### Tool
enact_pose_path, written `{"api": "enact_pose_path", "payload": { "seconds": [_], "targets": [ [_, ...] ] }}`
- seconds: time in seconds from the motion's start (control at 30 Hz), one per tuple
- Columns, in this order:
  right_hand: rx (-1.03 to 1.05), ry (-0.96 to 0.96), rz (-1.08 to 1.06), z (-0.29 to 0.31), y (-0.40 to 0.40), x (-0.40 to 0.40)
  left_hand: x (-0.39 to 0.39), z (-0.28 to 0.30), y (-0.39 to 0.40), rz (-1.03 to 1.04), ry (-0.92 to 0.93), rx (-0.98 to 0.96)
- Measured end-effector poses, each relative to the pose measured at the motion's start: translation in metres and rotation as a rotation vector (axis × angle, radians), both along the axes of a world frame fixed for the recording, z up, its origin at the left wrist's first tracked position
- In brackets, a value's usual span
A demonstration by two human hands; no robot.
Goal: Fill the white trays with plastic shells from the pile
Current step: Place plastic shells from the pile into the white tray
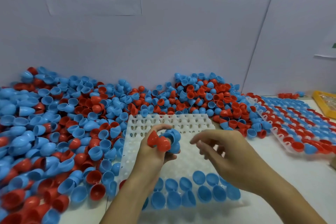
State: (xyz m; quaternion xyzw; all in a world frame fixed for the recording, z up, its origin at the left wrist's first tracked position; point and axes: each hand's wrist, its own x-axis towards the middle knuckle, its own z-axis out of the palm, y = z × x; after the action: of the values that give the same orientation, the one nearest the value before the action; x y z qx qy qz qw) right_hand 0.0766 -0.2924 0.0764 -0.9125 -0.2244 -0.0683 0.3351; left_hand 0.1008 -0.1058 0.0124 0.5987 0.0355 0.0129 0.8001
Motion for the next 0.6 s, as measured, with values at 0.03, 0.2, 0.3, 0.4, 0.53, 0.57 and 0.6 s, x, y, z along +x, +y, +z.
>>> {"api": "enact_pose_path", "payload": {
  "seconds": [0.03,0.2,0.3,0.4,0.53,0.57,0.6],
  "targets": [
    [0.067,-0.007,0.018,0.0,0.012,0.005,0.0,0.0,0.0,-0.003,-0.014,0.023],
    [0.064,0.046,0.081,0.002,0.046,0.028,0.0,-0.002,0.002,-0.014,-0.07,0.128],
    [0.02,0.114,0.185,0.005,0.055,0.033,0.002,-0.003,0.003,-0.01,-0.113,0.197],
    [0.002,0.166,0.223,0.004,0.06,0.035,0.004,-0.005,0.003,-0.012,-0.128,0.196],
    [0.142,0.178,0.171,0.01,0.061,0.034,0.005,-0.004,0.008,0.021,-0.114,0.225],
    [0.186,0.183,0.145,0.012,0.058,0.033,0.005,-0.003,0.01,0.037,-0.107,0.219],
    [0.213,0.191,0.121,0.014,0.055,0.034,0.004,-0.001,0.012,0.056,-0.1,0.209]
  ]
}}
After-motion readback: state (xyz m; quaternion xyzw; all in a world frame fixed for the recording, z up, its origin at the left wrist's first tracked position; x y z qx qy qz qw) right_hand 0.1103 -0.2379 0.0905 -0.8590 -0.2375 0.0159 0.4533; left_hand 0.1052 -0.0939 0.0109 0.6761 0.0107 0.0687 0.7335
